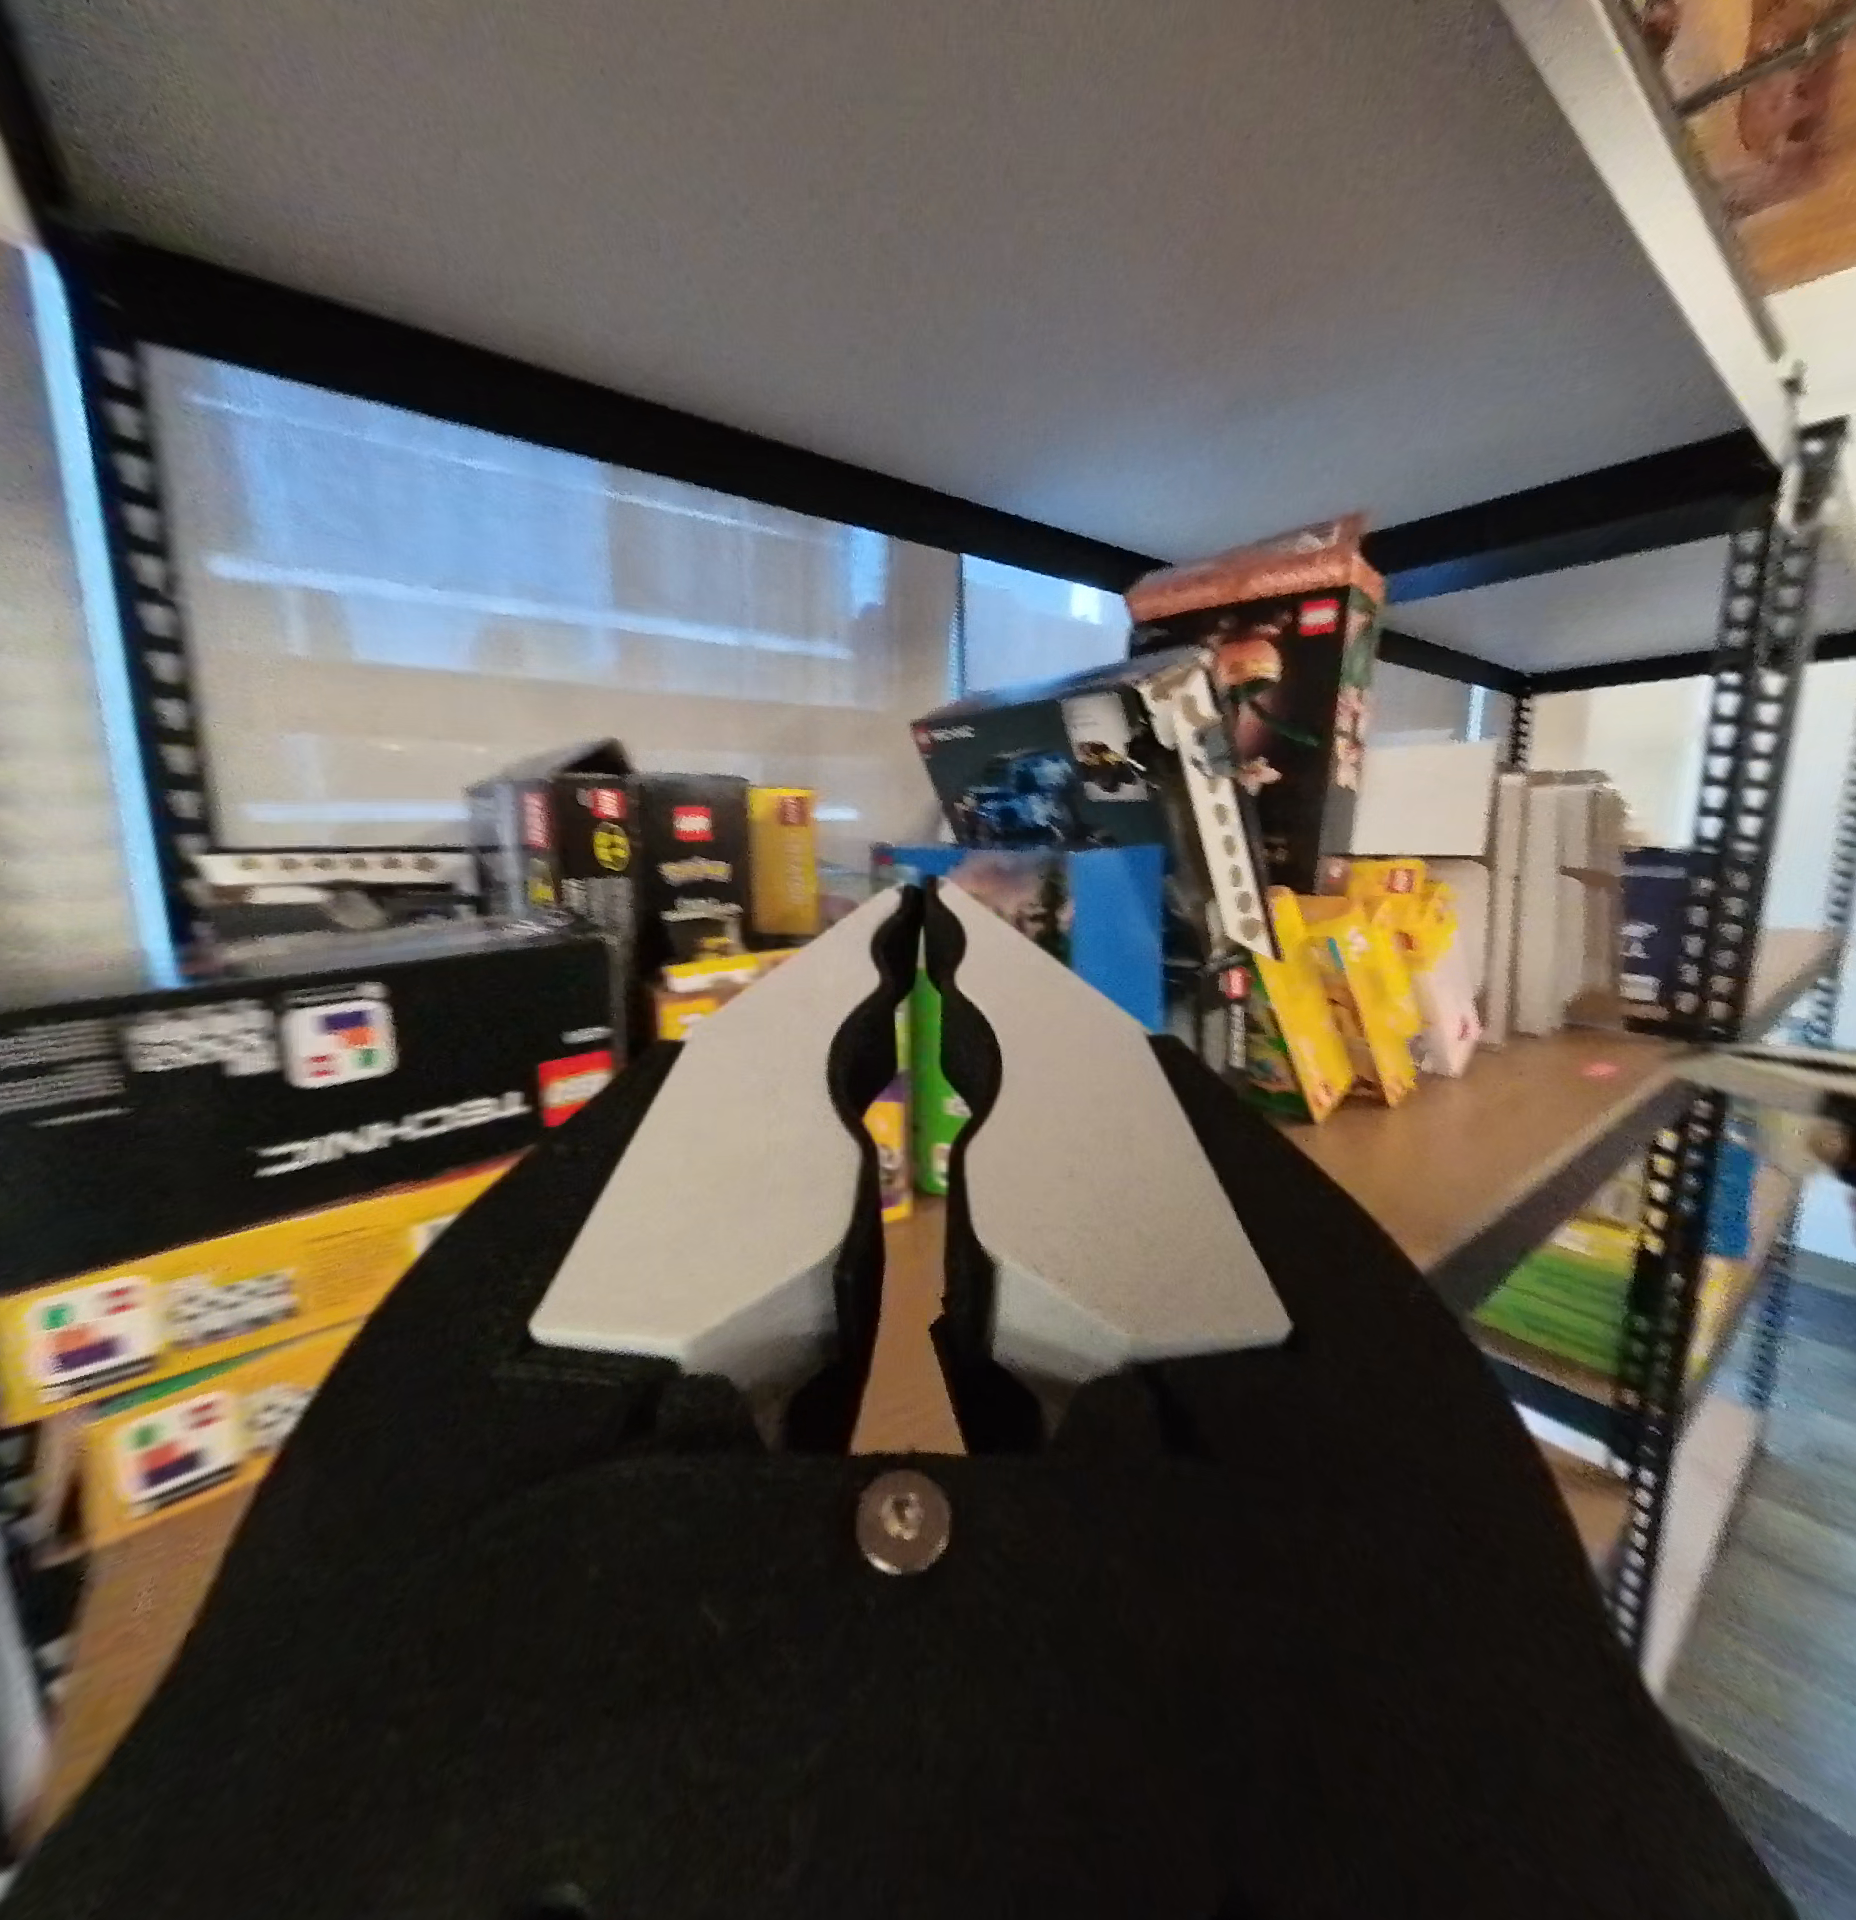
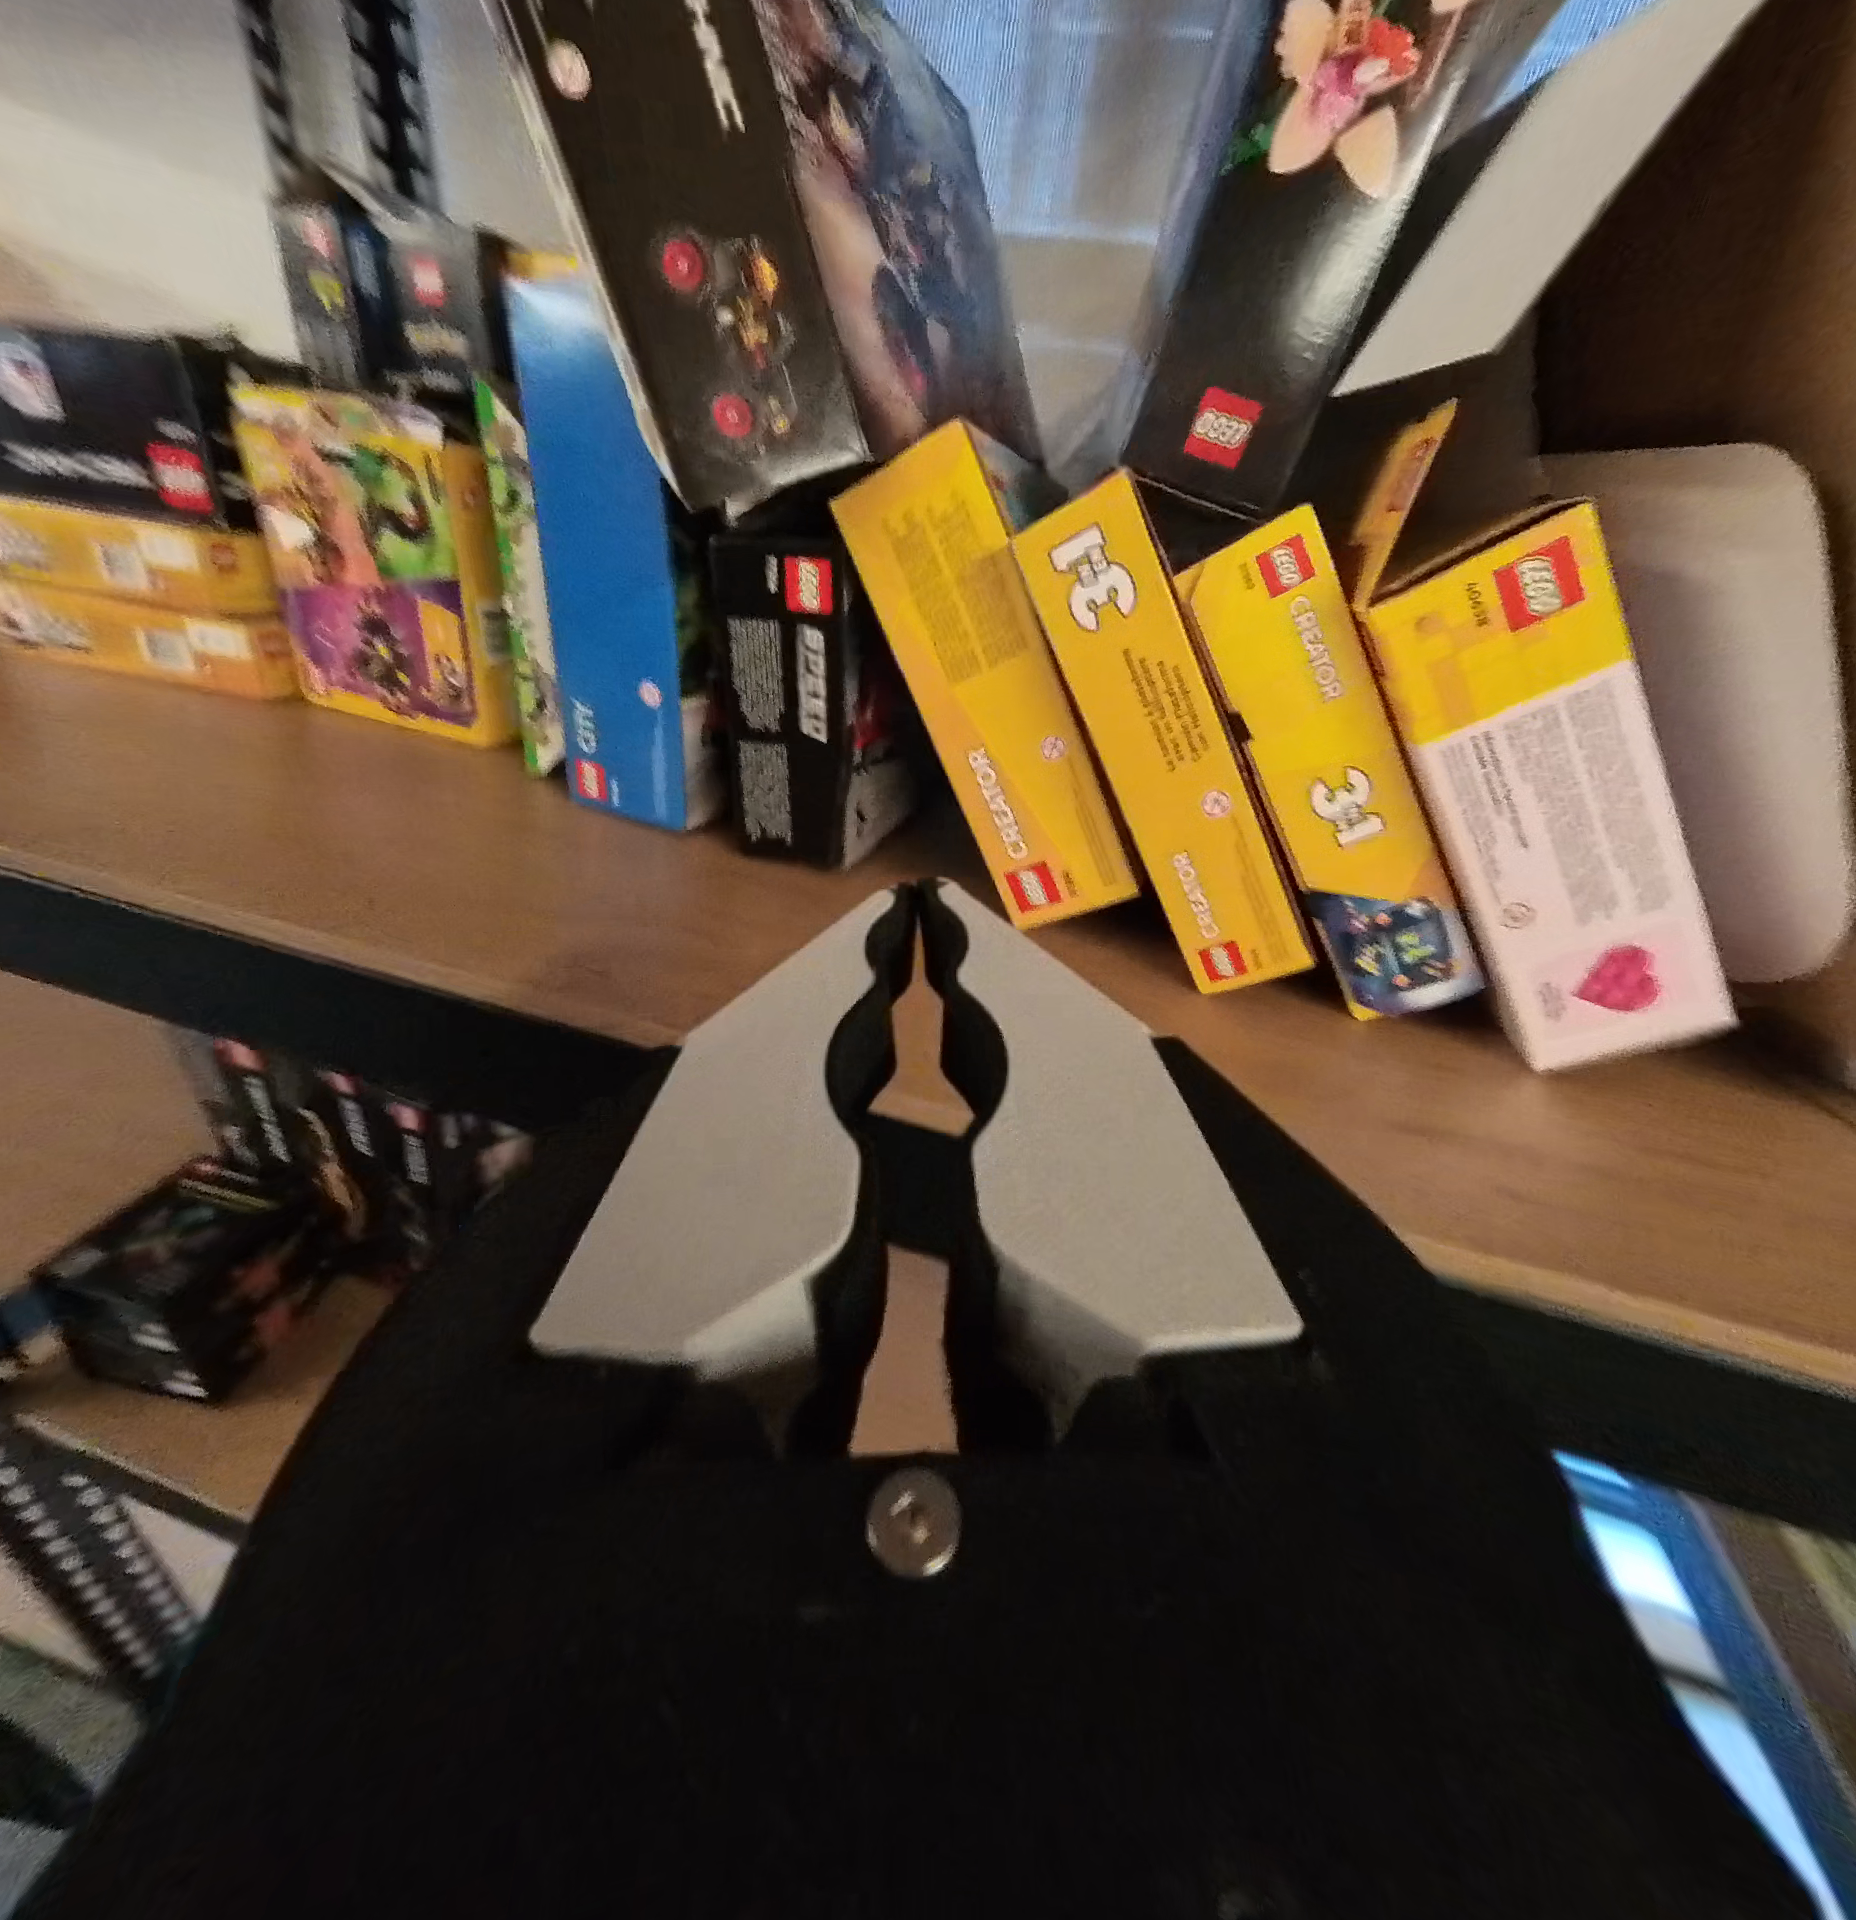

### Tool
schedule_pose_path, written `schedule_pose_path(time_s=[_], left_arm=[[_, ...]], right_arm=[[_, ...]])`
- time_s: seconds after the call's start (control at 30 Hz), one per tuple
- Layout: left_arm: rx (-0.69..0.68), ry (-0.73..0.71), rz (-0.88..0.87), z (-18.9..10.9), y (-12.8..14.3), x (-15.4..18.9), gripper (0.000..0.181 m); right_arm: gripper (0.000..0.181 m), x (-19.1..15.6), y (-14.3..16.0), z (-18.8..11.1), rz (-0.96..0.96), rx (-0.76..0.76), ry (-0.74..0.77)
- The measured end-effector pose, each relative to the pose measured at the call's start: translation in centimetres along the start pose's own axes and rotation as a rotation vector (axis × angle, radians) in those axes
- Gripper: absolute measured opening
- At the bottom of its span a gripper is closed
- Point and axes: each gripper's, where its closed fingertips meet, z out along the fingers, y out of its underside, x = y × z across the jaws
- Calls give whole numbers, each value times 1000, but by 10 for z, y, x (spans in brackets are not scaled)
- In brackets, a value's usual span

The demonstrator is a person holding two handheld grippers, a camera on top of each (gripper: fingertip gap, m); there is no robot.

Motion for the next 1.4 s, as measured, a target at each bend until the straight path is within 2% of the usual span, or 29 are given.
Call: schedule_pose_path(time_s=[0.07, 0.23, 0.33, 0.43, 0.63, 0.83, 1.0, 1.17, 1.4], left_arm=[[-36, 33, 13, 12, 15, 22, 0], [-104, -18, 34, 26, 36, 74, 0], [-125, -82, 43, 33, 45, 109, 0], [-142, -132, 55, 49, 55, 150, 0], [-171, -162, 7, 106, 77, 228, 4], [-201, -155, -1, 174, 69, 270, 22], [-240, -139, -13, 213, 70, 298, 40], [-250, -198, 39, 220, 74, 307, 42], [-276, -220, 159, 253, 84, 329, 51]], right_arm=[[0, 10, -2, 9, -10, 4, -44], [0, 57, 2, 11, -98, 7, -89], [0, 87, 6, -3, -108, -19, -166], [0, 137, 14, -27, -176, -52, -155], [0, 225, 37, -64, -109, -110, -205], [0, 285, 65, -83, -132, -125, -188], [0, 299, 90, -81, 30, -115, -246], [0, 316, 91, -73, -55, -136, -258], [0, 316, 89, -57, -4, -111, -311]])
